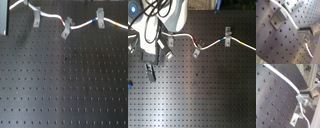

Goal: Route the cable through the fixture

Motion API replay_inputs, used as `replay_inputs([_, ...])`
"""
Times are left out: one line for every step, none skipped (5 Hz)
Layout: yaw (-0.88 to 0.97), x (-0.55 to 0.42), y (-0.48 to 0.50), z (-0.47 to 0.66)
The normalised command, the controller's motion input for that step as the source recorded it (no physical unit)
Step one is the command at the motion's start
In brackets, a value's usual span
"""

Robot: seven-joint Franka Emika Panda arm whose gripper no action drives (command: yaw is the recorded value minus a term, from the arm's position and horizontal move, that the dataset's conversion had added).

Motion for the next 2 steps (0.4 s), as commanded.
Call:
replay_inputs([0.0, -0.249, 0.113, 0.52])
replay_inputs([0.0, -0.091, 0.018, 0.2])
